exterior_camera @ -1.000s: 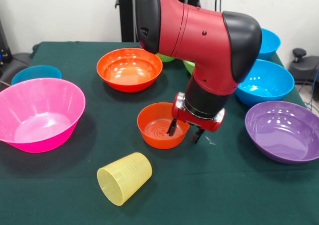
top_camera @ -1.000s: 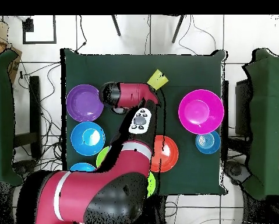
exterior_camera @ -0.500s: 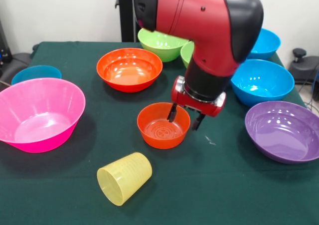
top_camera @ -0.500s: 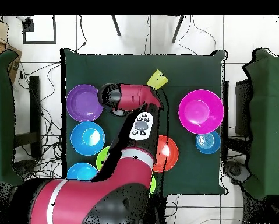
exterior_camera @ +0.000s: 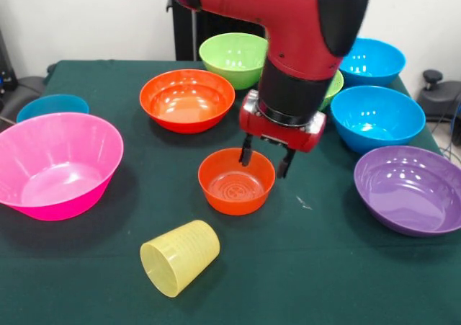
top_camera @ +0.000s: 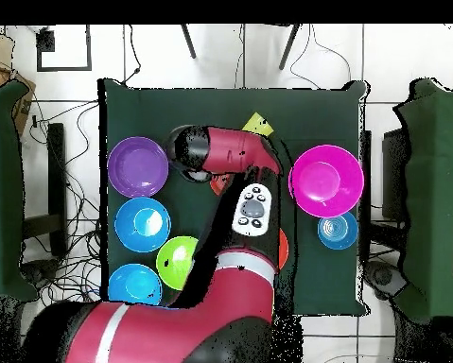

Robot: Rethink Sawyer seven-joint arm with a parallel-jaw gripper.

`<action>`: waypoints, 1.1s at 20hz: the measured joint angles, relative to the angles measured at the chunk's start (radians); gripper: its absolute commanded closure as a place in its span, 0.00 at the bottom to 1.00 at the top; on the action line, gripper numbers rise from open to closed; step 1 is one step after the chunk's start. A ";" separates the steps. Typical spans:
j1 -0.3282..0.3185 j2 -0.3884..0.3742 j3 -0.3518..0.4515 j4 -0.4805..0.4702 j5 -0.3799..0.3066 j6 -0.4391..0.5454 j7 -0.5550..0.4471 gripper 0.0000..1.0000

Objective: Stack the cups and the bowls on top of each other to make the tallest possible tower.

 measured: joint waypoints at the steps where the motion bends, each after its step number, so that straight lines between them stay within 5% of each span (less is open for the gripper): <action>1: -0.011 -0.004 0.007 -0.001 0.000 0.005 0.000 0.00; 11: -0.174 -0.026 0.112 -0.012 -0.001 0.103 0.000 0.00; 22: -0.277 -0.025 0.228 -0.009 -0.001 0.140 0.000 0.00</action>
